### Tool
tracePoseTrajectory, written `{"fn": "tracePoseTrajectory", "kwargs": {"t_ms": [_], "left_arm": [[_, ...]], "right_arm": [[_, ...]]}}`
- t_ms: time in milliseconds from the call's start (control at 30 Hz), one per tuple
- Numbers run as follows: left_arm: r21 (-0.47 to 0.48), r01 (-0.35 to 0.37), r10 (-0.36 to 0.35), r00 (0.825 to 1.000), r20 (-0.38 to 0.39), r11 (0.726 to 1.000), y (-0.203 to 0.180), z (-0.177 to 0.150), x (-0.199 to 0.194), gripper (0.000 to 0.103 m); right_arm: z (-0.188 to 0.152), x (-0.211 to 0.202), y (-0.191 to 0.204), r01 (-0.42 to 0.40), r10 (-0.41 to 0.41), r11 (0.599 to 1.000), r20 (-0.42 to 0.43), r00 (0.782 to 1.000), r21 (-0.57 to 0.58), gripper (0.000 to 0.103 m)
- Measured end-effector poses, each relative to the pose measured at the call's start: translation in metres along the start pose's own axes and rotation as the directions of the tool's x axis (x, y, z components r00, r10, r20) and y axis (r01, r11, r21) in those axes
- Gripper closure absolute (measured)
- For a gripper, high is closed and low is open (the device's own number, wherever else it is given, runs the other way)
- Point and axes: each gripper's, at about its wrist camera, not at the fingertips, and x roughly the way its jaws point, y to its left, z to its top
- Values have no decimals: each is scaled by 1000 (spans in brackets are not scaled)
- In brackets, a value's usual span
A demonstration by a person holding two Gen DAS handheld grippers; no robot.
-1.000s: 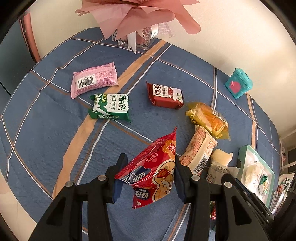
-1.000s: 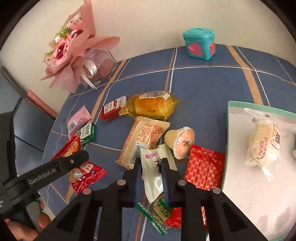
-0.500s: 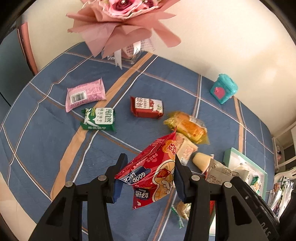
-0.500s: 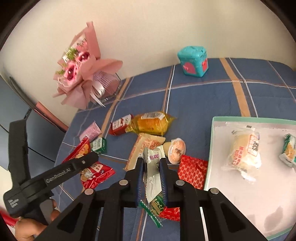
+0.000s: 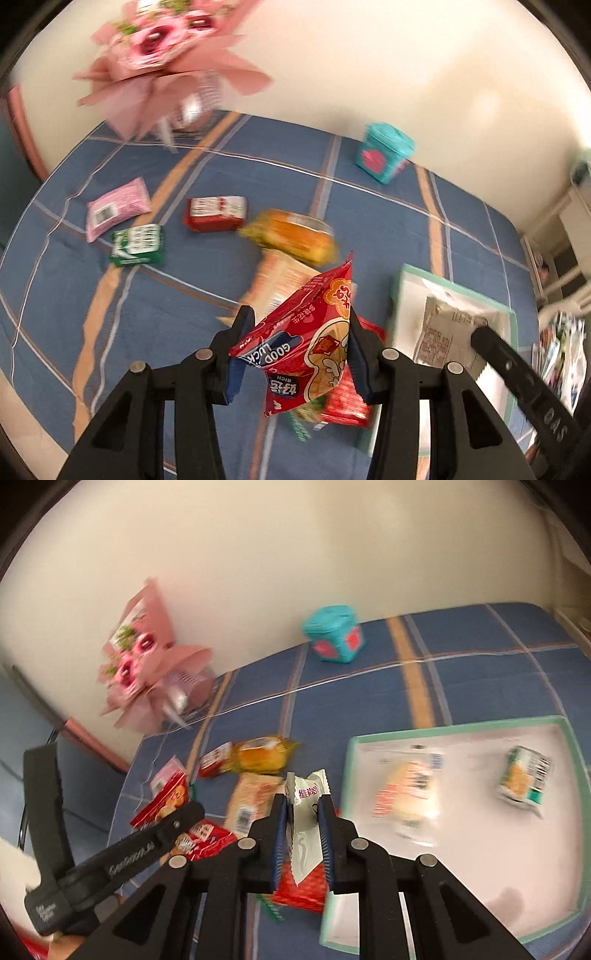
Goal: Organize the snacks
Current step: 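Carry both packs over the tray and open both grippers to drop them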
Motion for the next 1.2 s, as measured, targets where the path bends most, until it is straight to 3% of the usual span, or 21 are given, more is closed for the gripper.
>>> {"fn": "tracePoseTrajectory", "kwargs": {"t_ms": [233, 533, 767, 900, 1133, 1200], "left_arm": [[158, 46, -40, 998, -39, 986, -71, -21, 9, 54], [324, 89, -55, 992, -114, 942, -140, -57, 24, 54], [393, 98, -36, 986, -163, 914, -164, -76, 40, 54], [397, 91, -17, 982, -186, 913, -165, -79, 49, 54], [334, 109, -26, 970, -242, 936, -150, -77, 61, 50], [310, 123, -40, 965, -260, 943, -146, -77, 62, 49]], "right_arm": [[1, -27, -64, 131, -137, 984, 38, 990, 120, 84], [-1, -54, -133, 314, -329, 916, 19, 944, 248, 84], [-6, -54, -150, 411, -414, 878, -40, 909, 246, 84], [-9, -39, -145, 428, -418, 881, -91, 904, 203, 84], [-11, -23, -133, 396, -379, 902, -126, 917, 174, 82], [-12, -19, -130, 365, -345, 914, -131, 929, 177, 82]]}}
